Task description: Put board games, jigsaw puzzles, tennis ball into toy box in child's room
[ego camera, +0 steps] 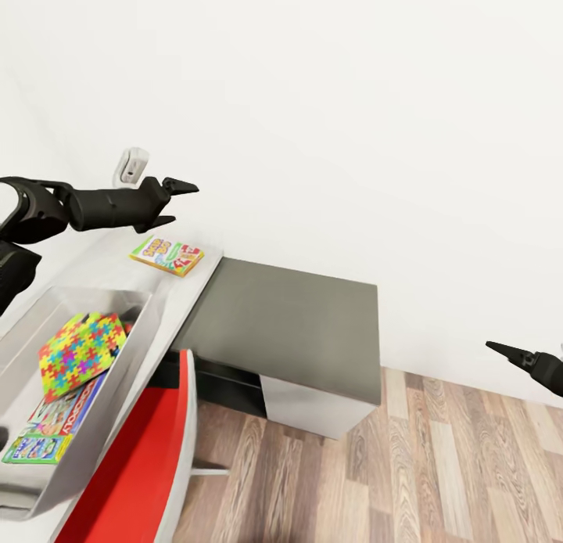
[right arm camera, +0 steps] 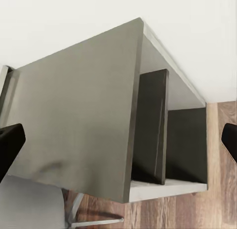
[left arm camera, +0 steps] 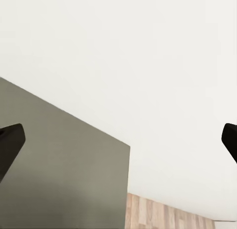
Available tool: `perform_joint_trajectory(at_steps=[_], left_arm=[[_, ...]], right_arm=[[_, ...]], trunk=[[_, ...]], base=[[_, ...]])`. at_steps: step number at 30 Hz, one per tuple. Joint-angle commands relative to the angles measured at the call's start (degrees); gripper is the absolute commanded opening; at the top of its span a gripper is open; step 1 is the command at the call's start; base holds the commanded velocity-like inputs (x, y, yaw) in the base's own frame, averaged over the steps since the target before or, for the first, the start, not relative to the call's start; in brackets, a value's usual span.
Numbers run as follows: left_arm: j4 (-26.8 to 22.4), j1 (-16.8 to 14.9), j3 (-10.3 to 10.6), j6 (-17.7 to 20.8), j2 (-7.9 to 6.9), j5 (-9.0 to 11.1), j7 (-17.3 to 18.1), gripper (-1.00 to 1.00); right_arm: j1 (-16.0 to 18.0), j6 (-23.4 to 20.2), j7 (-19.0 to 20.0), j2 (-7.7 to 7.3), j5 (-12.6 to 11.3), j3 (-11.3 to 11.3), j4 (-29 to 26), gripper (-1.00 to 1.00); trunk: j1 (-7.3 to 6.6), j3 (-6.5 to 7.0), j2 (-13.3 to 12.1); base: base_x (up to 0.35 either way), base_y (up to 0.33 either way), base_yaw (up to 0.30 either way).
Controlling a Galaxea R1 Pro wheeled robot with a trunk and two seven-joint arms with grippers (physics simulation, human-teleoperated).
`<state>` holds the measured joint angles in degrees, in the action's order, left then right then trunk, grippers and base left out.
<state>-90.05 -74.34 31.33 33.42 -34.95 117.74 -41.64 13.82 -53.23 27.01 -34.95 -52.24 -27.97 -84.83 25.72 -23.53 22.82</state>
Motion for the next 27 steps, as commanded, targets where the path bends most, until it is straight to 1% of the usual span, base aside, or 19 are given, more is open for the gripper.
perform_joint_trajectory(at_steps=[1, 8, 19, 22, 27], left_arm=[[-0.1, -0.1, 0.3, -0.1, -0.03, 0.5, -0.4, 1.00], [-0.1, -0.1, 0.7, 0.0, -0.03, 0.5, -0.5, 1.00], [-0.1, -0.1, 0.7, 0.0, -0.03, 0.5, -0.5, 1.00], [-0.1, -0.1, 0.7, 0.0, -0.05, 0.5, -0.5, 1.00], [-0.1, -0.1, 0.6, 0.0, -0.10, 0.5, -0.5, 1.00]], right_arm=[[0.1, -0.3, 0.3, -0.01, 0.2, -0.1, 0.0, 1.00], [0.0, -0.3, 0.3, -0.02, 0.2, -0.1, 0.0, 1.00], [0.0, -0.3, 0.3, 0.00, 0.2, -0.1, 0.0, 1.00], [0.0, -0.3, 0.3, 0.02, 0.2, -0.1, 0.0, 1.00], [0.0, -0.3, 0.3, 0.04, 0.2, -0.1, 0.0, 1.00]], trunk=[[0.06, -0.10, 0.1], [0.06, -0.10, 0.1], [0.06, -0.10, 0.1], [0.06, -0.10, 0.1], [0.06, -0.10, 0.1]], base=[[0.267, -0.126, 0.000], [0.150, -0.070, 0.000], [0.028, -0.013, 0.000], [0.041, 0.012, 0.000], [0.153, 0.109, 0.000]])
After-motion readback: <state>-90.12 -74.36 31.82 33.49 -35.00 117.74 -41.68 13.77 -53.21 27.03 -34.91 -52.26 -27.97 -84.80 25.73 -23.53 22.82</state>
